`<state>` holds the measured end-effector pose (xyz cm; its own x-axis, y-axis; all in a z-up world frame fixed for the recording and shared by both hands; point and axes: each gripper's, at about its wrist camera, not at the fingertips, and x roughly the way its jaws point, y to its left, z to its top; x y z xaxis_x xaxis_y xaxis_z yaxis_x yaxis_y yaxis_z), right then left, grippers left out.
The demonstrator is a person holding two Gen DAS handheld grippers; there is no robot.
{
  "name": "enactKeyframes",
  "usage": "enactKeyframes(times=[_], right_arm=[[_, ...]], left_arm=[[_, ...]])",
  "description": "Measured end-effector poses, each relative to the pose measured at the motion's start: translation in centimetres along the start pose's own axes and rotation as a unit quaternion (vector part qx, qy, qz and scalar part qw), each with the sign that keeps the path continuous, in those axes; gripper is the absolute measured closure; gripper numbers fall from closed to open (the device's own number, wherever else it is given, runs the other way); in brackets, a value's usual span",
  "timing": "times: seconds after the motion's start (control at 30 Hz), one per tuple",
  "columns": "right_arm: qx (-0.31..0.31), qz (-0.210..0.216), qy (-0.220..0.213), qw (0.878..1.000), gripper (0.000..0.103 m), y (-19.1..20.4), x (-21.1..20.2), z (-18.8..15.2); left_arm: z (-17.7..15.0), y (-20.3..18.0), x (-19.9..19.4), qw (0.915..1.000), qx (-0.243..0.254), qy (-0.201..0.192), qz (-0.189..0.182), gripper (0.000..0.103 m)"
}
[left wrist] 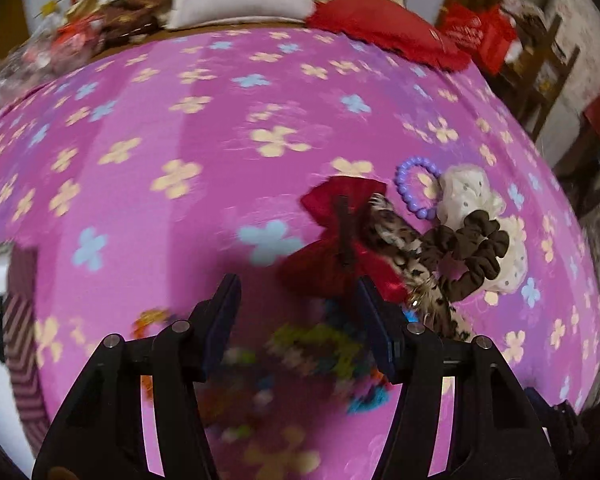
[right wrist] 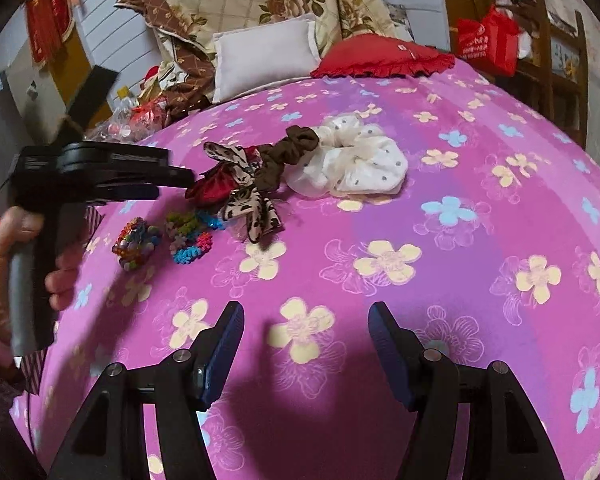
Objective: Organize jewelry
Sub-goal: 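Grasp the red bow with the left gripper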
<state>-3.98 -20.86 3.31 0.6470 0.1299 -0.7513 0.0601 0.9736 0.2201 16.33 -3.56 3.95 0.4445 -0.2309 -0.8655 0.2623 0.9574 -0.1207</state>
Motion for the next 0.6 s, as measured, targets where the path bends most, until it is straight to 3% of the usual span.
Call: enactKeyframes(times=[0.13,0.17,0.2,0.37,0.6], right_arm=[[0.006,-0.006,0.003,1.000,0.041,-0.6,0.4,0.0],[0.009,-0.005,0.004,1.000,0.041,-0.7,0.5,-0.1],[0.013,-0.003,0.005,1.000,0.041,-0.9,0.5,-0.1],[0.022,-0.003,0.005,1.000,0.041,-1.3,0.6,-0.1],[0.017,-0.011,0.003,1.000,0.041,-1.1,0.7,-0.1]], left_arm=[[0.7,-2.0,1.6,0.9998,0.016,0.008,-0.005,0.047],[0.7,-2.2,2.0,0.9998,0.016,0.014,-0.006,0.077],[0.6,-2.2,2.5,0.9995,0.010,0.029,-0.005,0.094],[-0.5,-1.5,0.4,0.9997,-0.001,0.022,-0.008,0.095],[-3.6,0.4,-6.1,0.9996,-0.012,-0.018,-0.020,0.095]])
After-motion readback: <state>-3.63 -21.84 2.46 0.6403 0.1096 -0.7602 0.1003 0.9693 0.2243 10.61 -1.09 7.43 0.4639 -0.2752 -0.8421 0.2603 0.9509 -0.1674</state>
